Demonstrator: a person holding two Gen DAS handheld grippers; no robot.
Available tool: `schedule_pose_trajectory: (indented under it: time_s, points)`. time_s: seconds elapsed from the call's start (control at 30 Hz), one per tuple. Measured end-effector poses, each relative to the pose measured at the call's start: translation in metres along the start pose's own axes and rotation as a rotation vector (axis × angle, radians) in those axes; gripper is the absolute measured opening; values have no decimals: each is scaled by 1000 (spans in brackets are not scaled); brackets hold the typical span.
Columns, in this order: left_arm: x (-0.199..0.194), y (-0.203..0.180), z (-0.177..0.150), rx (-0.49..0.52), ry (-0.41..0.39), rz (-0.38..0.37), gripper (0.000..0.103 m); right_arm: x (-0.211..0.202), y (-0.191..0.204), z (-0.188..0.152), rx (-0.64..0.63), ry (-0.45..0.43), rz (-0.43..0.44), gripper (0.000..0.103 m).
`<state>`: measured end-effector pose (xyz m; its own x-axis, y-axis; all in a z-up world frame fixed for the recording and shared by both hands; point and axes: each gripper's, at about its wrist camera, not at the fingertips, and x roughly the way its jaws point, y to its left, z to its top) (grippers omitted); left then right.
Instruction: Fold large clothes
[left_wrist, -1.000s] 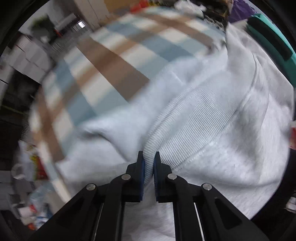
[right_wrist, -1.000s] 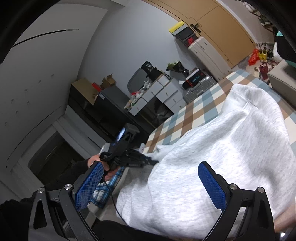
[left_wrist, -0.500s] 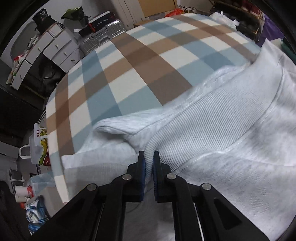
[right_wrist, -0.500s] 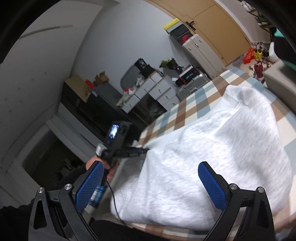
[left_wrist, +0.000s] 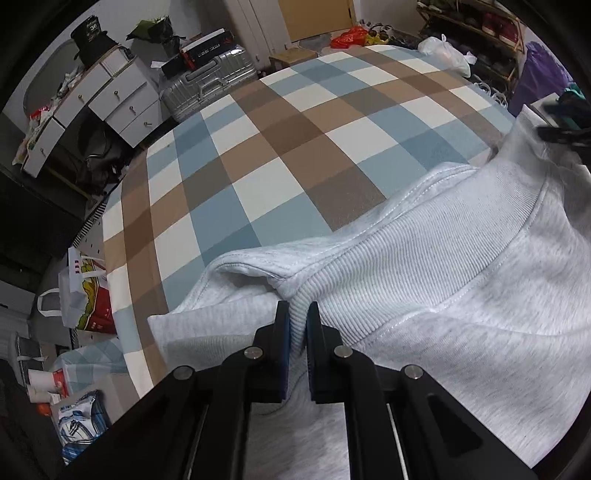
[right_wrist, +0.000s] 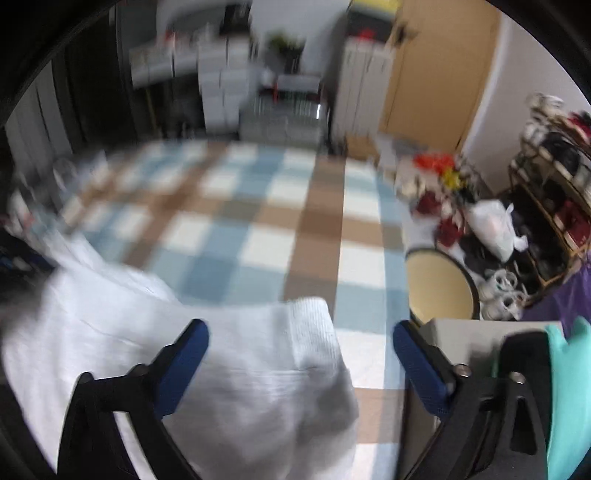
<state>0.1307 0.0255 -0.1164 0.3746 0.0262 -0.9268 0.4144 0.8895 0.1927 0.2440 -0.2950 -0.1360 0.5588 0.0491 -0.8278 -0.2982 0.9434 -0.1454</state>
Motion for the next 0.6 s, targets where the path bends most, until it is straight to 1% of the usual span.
schedule_pose_trajectory:
  time_s: [0.03,0.07,0.1,0.13,0.17,0.23,0.27,0.3,0.33,0.4,0.43,0.5,0.53,0.6]
  points:
    - [-1,1,1,-3,-2,-5,4,16,-1,-1,-2,59,12,61]
    - [-4,2,1,-6,-3,-11,4,26,-3,-3,13,107,34,29]
    - [-7,3,1,-11,-9,-16,4,34,-9,-6,51,147,58,12]
    - [-9,5,1,-15,-15,-20,4,32,-15,-8,96,137,98,11]
    - [-13,7,2,-12,-20,-25,4,26,-20,-9,114,104,111,8]
    - [-20,10,4,-11,-34,-28,4,-7,-26,-8,142,-29,122,7]
    - [-23,12,6,-21,-36,-43,4,-25,-31,-7,168,-100,135,7]
    - [-23,14,8,-30,-34,-58,4,-35,-36,-7,191,-144,127,7]
    - [-20,16,12,-42,-34,-65,4,-39,-41,-5,213,-163,109,6]
    - [-6,14,17,-36,-7,-67,4,-32,-51,-4,260,-148,73,6]
    - [6,10,19,-25,12,-57,4,-18,-54,-5,278,-111,60,6]
    - [29,2,20,5,55,-63,6,8,-52,-9,292,-54,36,6]
    - [39,-2,20,33,65,-51,7,24,-48,-11,281,-15,2,6]
    - [45,-5,18,67,42,-36,10,46,-40,-14,231,38,-66,7]
